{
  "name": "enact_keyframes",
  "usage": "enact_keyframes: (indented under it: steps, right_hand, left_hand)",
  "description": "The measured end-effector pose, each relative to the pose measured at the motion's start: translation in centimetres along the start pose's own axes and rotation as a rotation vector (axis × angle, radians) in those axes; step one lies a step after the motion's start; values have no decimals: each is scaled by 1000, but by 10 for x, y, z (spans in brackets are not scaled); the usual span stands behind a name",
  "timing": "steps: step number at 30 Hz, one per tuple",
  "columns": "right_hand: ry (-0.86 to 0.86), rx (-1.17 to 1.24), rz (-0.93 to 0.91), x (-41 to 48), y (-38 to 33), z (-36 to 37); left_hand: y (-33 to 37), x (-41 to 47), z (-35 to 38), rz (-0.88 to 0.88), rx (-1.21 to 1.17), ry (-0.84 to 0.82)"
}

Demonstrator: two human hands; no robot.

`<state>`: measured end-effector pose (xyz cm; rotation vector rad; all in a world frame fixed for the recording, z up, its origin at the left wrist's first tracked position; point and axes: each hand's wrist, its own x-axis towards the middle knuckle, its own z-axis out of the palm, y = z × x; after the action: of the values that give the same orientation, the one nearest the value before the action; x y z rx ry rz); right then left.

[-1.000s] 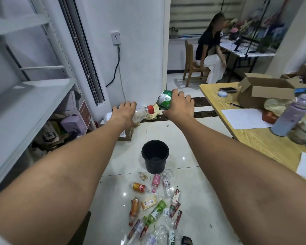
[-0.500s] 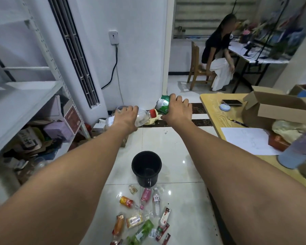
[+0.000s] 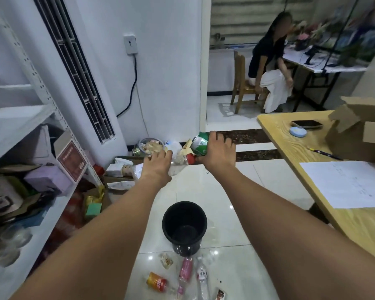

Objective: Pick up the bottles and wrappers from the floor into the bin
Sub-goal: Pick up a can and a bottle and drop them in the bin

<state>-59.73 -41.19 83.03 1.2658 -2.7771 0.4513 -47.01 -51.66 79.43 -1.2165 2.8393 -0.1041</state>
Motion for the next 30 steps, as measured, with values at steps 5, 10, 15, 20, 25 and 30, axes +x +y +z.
enact_keyframes:
  steps: [5, 10, 15, 20, 25, 30]
  right_hand:
    - [20, 6, 11, 4, 1, 120]
    - [-18, 8, 31, -11, 14, 256]
    - [-57, 45, 41, -19, 26, 380]
    - [-125, -5, -19, -23, 47, 486]
    - [-190, -35, -72, -33, 51, 562]
    - [-272, -74, -131, -41, 56, 611]
  left_hand:
    - [-20, 23, 110, 1, -35, -13]
    - [-35, 37, 231, -1, -37, -24]
    - [-58, 51, 346, -31, -86, 53]
    - [-76, 61, 444, -97, -135, 160]
    - [-70, 65, 493, -68, -139, 225]
    - [-72, 60, 535, -112, -112, 175]
